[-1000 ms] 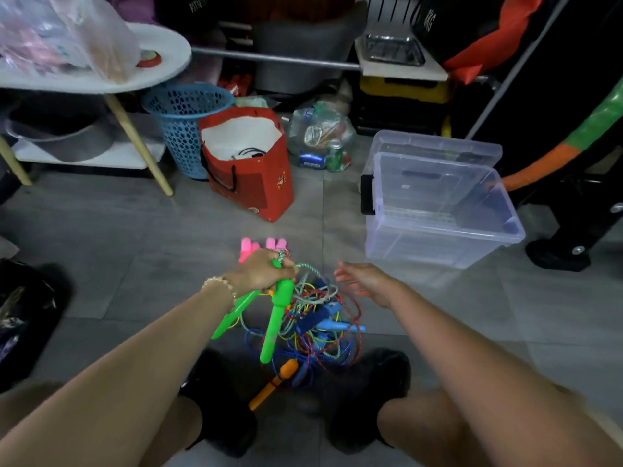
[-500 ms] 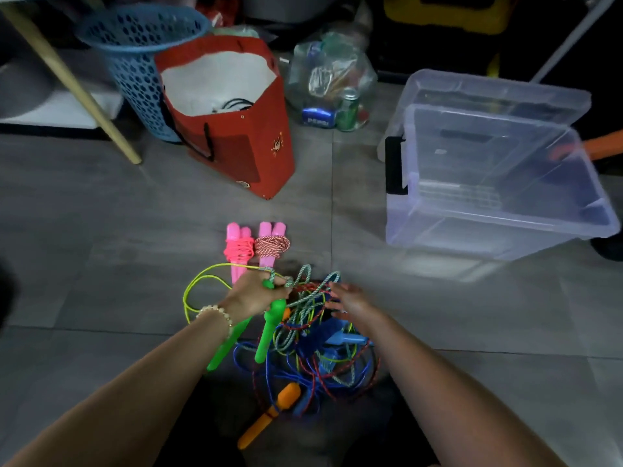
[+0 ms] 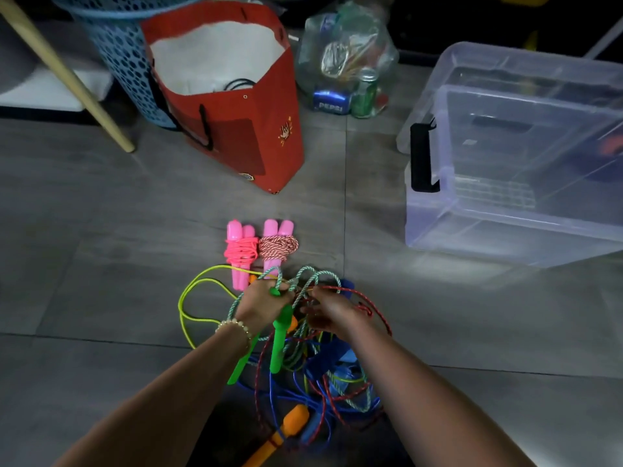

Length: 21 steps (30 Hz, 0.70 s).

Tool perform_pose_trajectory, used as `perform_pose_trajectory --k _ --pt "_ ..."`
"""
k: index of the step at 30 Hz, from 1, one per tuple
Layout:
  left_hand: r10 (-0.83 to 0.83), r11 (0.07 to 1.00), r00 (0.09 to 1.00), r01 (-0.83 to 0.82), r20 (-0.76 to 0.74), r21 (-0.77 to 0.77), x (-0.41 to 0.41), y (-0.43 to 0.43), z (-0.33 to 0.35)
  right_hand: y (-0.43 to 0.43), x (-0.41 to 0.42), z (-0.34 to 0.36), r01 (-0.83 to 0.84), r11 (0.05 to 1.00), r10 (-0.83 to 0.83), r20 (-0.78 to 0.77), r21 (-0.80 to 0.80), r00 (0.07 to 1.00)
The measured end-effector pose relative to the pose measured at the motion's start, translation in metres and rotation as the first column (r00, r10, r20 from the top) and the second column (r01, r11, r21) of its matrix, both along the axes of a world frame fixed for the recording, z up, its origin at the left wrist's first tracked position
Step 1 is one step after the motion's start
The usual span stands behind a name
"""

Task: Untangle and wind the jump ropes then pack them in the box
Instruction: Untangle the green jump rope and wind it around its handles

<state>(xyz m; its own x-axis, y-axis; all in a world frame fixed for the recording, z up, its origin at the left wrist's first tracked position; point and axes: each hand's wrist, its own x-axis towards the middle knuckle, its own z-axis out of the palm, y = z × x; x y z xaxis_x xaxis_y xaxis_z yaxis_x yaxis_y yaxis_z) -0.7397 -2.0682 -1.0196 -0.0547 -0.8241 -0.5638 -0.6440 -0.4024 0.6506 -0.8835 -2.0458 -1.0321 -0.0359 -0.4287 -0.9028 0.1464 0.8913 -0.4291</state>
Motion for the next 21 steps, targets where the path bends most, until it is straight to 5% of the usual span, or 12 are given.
perform_pose_trajectory --k 5,12,15,21 --pt "0.064 0.998 0.991 -0.066 0.119 0.008 0.020 -0.006 -0.015 -0.007 0.017 -0.011 -0.018 0.998 0.019 -0.032 0.054 0.999" --pt "0.105 0.991 0.994 -0.102 -0.025 0.091 0.032 0.002 -0.018 -0.004 0.024 -0.016 -0.070 0.987 0.044 -0.173 -0.143 0.984" --pt "0.064 0.998 0.997 -0.064 0.048 -0.007 0.033 -0.002 0.006 -0.017 0.017 0.014 0.054 0.978 -0.063 -0.036 -0.200 0.997" --pt "-0.024 0.998 0.906 0.049 -0.423 0.048 0.011 -0.001 0.114 -0.039 -0.003 0.141 0.150 0.884 -0.094 0.147 -0.442 0.985"
